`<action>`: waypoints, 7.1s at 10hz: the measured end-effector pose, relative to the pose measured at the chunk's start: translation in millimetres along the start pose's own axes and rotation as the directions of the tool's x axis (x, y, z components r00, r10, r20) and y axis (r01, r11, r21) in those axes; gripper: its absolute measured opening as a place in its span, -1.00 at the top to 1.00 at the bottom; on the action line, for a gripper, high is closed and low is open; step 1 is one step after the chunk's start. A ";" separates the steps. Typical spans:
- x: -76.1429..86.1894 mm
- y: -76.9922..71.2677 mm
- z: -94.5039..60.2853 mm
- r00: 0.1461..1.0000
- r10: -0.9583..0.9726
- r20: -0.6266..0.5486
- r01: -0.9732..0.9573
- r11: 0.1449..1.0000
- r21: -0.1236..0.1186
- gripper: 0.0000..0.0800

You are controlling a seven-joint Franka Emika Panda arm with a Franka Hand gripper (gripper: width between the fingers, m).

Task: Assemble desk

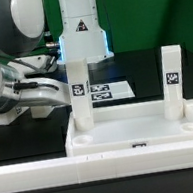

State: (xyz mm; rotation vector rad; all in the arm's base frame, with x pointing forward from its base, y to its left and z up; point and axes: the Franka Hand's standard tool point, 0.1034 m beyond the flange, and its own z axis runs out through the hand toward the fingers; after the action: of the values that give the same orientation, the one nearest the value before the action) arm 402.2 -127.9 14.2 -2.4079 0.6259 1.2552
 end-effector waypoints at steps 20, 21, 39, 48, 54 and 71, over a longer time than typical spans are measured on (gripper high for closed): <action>-23.3 -41.5 -117.7 0.887 -0.172 -0.429 0.158 0.985 -0.070 0.27; -28.1 -49.0 -129.1 0.860 -0.184 -0.476 0.166 0.983 -0.080 0.27; -39.9 -151.4 -204.1 0.348 -0.320 -0.881 0.162 0.946 -0.280 0.27; -41.5 -220.1 -170.4 0.249 -0.324 -0.913 0.164 0.943 -0.290 0.27; -54.1 -290.8 -139.5 0.220 -0.359 -0.907 0.197 0.927 -0.319 0.27; -56.8 -316.6 -99.7 0.040 -0.472 -0.881 0.235 0.861 -0.451 0.27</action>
Offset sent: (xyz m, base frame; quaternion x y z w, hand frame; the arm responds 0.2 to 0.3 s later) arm 0.0005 -0.0004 -0.0021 -0.0023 0.0032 -0.0032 1.0000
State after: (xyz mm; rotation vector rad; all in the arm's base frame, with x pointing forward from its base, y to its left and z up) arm 609.3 100.9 148.8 -3.0070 0.0670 -0.7998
